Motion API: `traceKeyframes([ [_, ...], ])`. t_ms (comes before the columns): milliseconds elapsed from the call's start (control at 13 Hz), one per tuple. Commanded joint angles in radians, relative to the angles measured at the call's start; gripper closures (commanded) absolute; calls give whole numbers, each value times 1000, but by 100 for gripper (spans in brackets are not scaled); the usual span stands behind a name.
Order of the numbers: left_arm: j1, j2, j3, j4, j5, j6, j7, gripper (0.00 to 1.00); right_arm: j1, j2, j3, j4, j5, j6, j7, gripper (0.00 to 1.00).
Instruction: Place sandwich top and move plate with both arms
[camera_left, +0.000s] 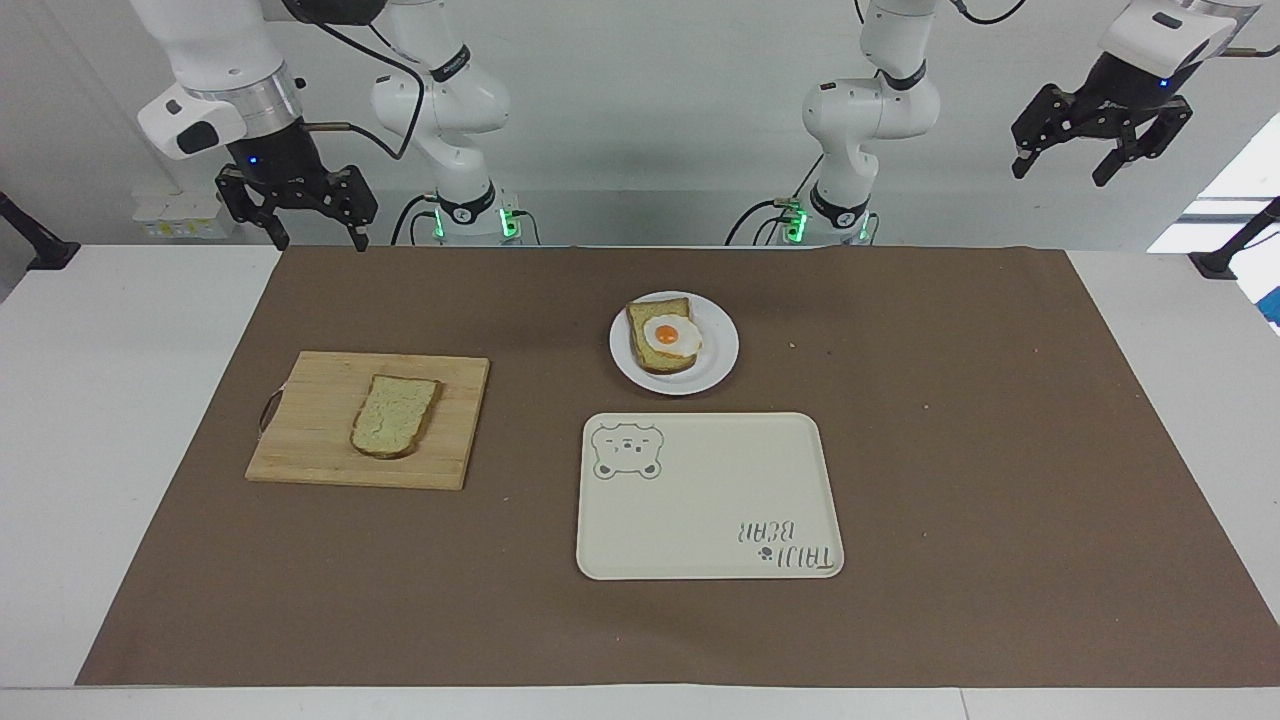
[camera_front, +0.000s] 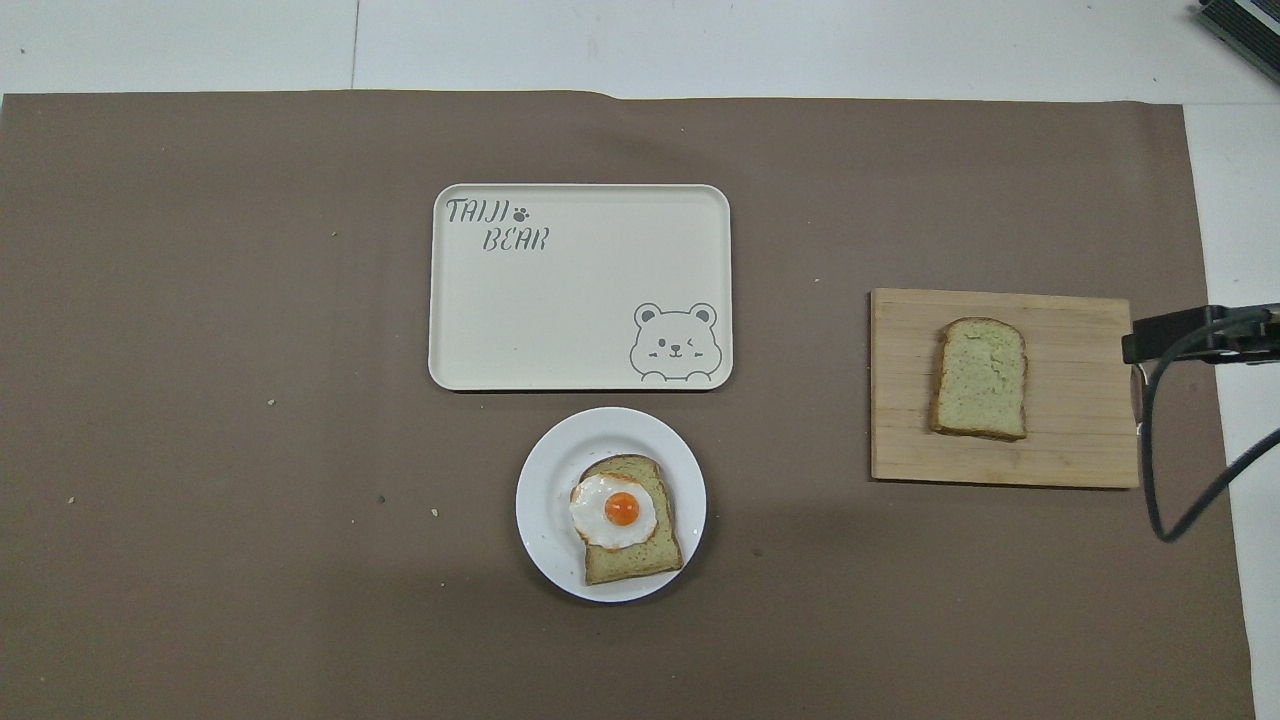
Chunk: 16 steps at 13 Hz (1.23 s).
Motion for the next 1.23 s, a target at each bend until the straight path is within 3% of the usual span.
traceKeyframes([
  [0, 6, -9, 2, 4, 8, -19, -5, 0, -12, -2, 6, 4, -2, -4, -18, 0],
  [1158, 8, -11, 2, 0, 8, -18, -4, 0, -15, -16, -2, -19, 12, -9, -18, 0],
])
